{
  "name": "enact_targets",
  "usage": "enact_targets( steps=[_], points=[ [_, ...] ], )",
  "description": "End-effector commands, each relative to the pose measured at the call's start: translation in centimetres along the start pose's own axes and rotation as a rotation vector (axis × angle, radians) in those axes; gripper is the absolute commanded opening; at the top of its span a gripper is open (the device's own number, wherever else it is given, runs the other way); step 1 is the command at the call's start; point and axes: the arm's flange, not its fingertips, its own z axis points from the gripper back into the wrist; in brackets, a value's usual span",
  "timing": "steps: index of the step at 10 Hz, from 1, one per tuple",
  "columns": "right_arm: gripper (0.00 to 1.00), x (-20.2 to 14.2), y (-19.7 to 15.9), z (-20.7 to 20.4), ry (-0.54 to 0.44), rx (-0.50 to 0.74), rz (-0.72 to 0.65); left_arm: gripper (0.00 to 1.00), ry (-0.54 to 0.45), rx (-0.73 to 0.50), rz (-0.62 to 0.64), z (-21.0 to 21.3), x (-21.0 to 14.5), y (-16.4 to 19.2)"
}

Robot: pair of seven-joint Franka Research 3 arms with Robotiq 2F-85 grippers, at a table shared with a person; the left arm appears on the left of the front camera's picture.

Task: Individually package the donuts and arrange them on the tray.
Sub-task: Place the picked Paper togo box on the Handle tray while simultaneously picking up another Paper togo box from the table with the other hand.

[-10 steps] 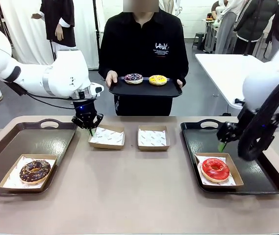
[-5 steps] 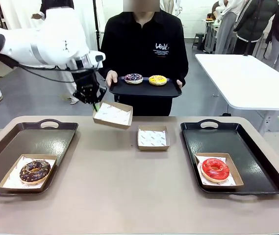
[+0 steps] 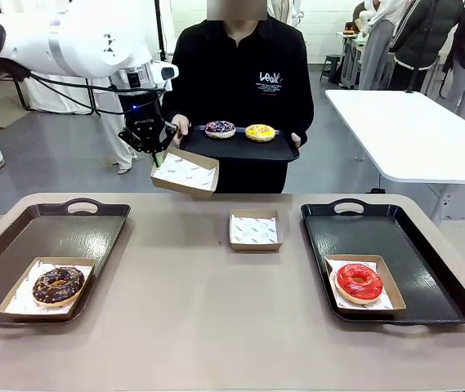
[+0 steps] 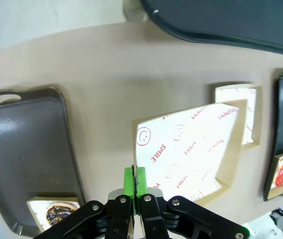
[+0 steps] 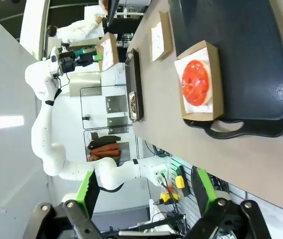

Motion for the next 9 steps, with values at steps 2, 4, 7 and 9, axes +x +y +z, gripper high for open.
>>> enact_targets(
  steps=[2,4,7,9],
  points=[
    [1.0,-0.7,-0.7,-0.1,-0.01,-0.007,0.026,0.0,0.053,0.104,0.029,-0.3,2.3,-1.9],
    [1.0,-0.7,-0.7,0.0,-0.043,-0.021,0.028,0.0,0.04,0.075,0.014,-1.3,1.0,-1.0],
    [1.0,-0.2,-1.0,0.4,-0.013,-0.013,-0.001,0.0,0.04,0.075,0.014,-1.3,1.0,-1.0],
    [1.0,-0.2,-1.0,0.4,-0.013,-0.013,-0.001,0.0,0.04,0.075,0.014,-1.3,1.0,-1.0]
  ],
)
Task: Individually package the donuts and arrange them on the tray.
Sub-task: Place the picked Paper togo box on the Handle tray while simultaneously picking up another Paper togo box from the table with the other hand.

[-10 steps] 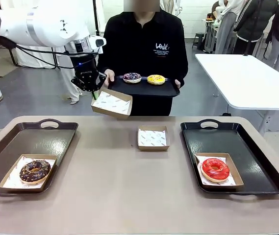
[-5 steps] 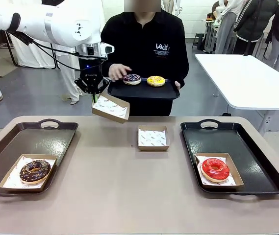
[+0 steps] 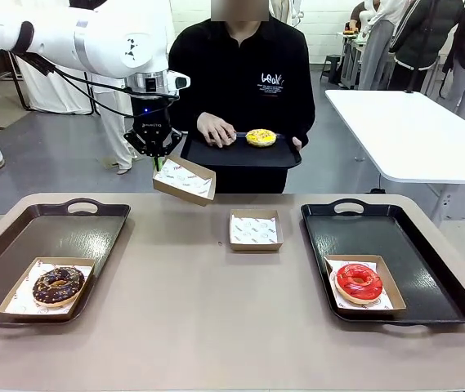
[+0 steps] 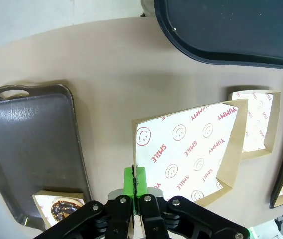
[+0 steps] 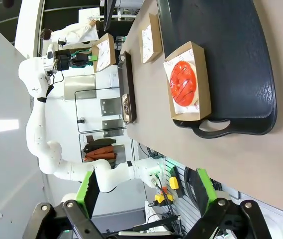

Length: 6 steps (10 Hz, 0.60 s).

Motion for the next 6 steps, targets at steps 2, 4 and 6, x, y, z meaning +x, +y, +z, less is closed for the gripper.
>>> enact_targets(
  steps=[2,4,6],
  points=[
    [1.0,-0.06,-0.11,0.02,-0.001,0.014,0.001,0.0,-0.014,-0.006,-0.002,-0.1,-0.52,0.38],
    [1.0,-0.06,-0.11,0.02,-0.001,0.014,0.001,0.0,-0.014,-0.006,-0.002,-0.1,-0.52,0.38],
    [1.0,-0.06,-0.11,0.02,-0.001,0.014,0.001,0.0,-0.014,-0.006,-0.002,-0.1,-0.52,0.38]
  ],
)
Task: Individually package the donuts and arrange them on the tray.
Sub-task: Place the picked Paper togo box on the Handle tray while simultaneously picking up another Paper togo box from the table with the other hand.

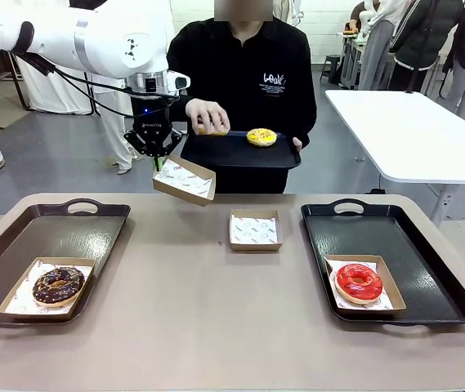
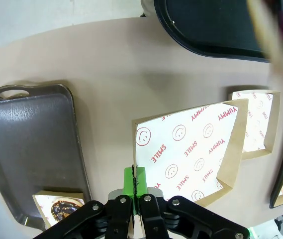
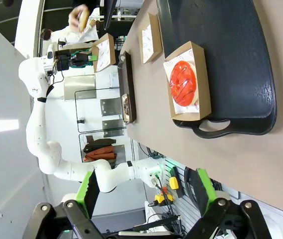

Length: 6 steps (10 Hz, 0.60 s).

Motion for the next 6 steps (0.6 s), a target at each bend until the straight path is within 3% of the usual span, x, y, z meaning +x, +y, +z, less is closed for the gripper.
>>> enact_targets(
  steps=[1,6],
  points=[
    [1.0,-0.05,-0.11,0.0,-0.001,0.015,0.001,0.0,-0.014,-0.006,-0.002,-0.1,-0.52,0.38],
    [1.0,-0.05,-0.11,0.0,-0.001,0.015,0.001,0.0,-0.014,-0.006,-0.002,-0.1,-0.52,0.38]
  ],
)
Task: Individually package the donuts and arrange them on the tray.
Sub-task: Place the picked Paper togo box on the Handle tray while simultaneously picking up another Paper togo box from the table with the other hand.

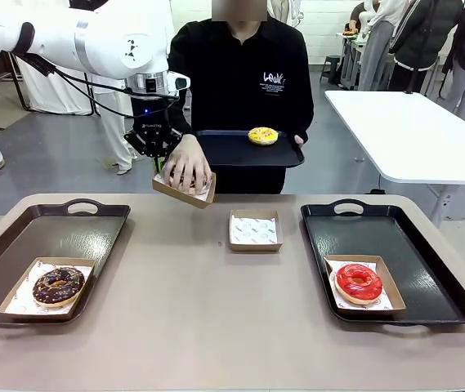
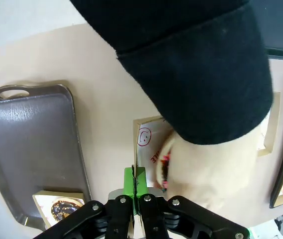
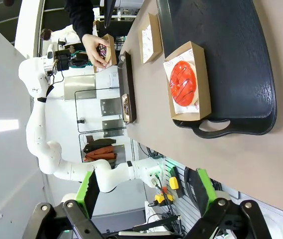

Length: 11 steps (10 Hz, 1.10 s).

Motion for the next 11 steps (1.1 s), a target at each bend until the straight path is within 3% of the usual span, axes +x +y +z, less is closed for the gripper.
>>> enact_targets(
  steps=[1,11],
  points=[
    [1.0,-0.05,-0.11,0.0,-0.001,0.015,0.001,0.0,-0.014,-0.006,-0.002,-0.1,-0.52,0.38],
    [1.0,-0.05,-0.11,0.0,-0.001,0.015,0.001,0.0,-0.014,-0.006,-0.002,-0.1,-0.52,0.38]
  ],
)
